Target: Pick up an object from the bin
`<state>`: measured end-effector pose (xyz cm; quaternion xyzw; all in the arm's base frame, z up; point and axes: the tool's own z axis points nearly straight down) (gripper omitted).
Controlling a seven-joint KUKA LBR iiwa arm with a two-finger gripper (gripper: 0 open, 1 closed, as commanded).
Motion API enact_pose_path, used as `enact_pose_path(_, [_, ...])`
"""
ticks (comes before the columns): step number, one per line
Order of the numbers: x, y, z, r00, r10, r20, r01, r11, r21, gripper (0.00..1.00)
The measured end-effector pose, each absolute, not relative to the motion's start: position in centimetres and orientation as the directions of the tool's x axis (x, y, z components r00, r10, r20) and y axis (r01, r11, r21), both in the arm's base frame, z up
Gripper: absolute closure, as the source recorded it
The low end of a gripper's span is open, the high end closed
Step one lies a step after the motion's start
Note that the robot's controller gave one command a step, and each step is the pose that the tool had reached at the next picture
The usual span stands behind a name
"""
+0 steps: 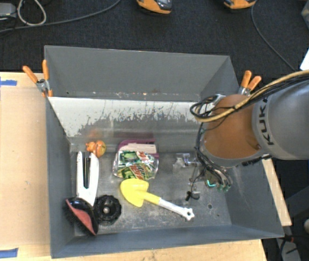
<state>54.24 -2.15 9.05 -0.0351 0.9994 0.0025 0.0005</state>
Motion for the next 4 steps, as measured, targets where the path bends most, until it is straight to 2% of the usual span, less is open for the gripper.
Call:
enact_pose_path(1, [54.3, -2.6, 9.5, -0.998, -0.069, -0.004, -0.069, 0.998, 0.003, 0.00])
enact_pose_path(2, [49.7, 1.0, 7.2, -0.998, -0.061, -0.003, -0.061, 0.998, 0.004, 0.00])
enact_pose_path(3, [48.2, 2.6, 7.0, -0.990, -0.139, -0.016, -0.139, 0.990, 0.001, 0.00])
enact_pose_path(4, [48.0, 2.5, 7.0, -0.990, -0.140, -0.011, -0.140, 0.990, 0.000, 1.00])
